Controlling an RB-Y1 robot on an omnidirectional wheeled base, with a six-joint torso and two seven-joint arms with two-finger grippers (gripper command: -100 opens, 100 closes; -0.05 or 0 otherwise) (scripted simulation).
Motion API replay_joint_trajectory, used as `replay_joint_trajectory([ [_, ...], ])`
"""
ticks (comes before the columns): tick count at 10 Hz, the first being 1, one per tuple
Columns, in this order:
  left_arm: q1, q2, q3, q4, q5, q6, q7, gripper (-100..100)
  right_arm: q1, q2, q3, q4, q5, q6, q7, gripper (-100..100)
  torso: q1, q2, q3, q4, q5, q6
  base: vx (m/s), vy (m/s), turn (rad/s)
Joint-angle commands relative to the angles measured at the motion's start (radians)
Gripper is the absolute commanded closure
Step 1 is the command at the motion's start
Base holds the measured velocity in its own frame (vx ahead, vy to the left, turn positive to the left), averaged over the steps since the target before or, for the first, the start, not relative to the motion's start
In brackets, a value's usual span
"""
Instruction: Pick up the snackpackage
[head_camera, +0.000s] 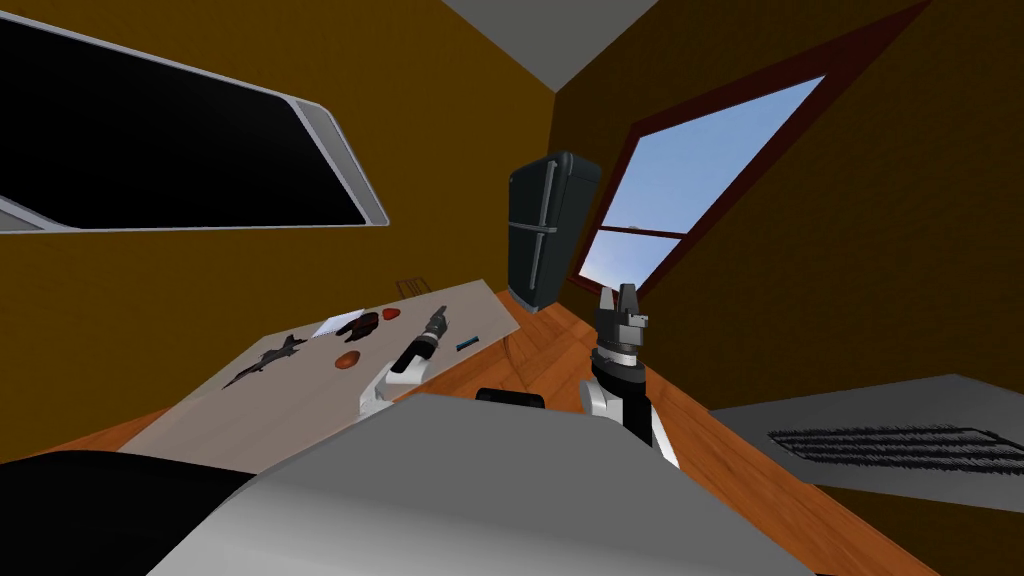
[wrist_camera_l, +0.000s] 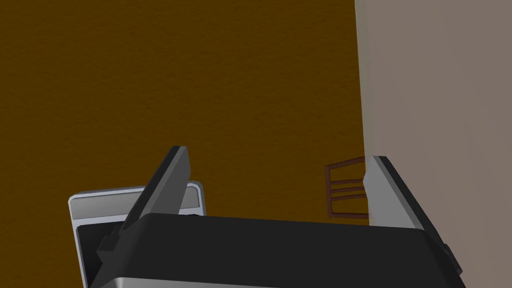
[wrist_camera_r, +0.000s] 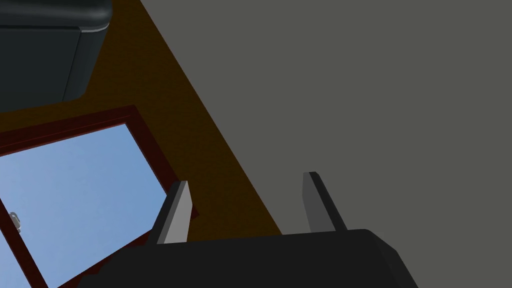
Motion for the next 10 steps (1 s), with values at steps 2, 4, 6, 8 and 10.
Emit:
replay_joint_trajectory([
  [2, -0.018, 0.023, 0.02, 0.059, 0.016, 0.064, 0.013, -100, 0.0, 0.0, 0.0, 0.0, 0.0, 0.0, 0.0, 0, 0.0, 0.0, 0.0, 0.0, 0.0, 0.0, -0.011, -0.01, -0.049],
  [4, -0.039, 0.034, 0.037, 0.117, 0.026, 0.117, 0.02, -100, 0.0, 0.0, 0.0, 0.0, 0.0, 0.0, 0.0, 0, 0.0, 0.0, 0.0, 0.0, 0.0, 0.0, -0.008, -0.011, -0.06],
  [6, -0.059, 0.044, 0.056, 0.17, 0.036, 0.169, 0.027, -100, 0.0, 0.0, 0.0, 0.0, 0.0, 0.0, 0.0, 0, 0.0, -0.001, 0.0, 0.0, 0.0, 0.0, -0.003, -0.008, -0.071],
  [8, -0.079, 0.053, 0.076, 0.222, 0.046, 0.222, 0.034, -100, 0.0, 0.0, 0.0, 0.0, 0.0, 0.0, 0.0, 0, 0.0, -0.001, 0.0, 0.0, 0.0, 0.0, 0.001, -0.007, -0.077],
  [10, -0.099, 0.06, 0.097, 0.275, 0.055, 0.274, 0.041, -100, 0.0, 0.0, 0.0, 0.0, 0.0, 0.0, 0.0, 0, 0.0, -0.001, -0.001, 0.0, 0.0, 0.0, 0.006, -0.009, -0.08],
])
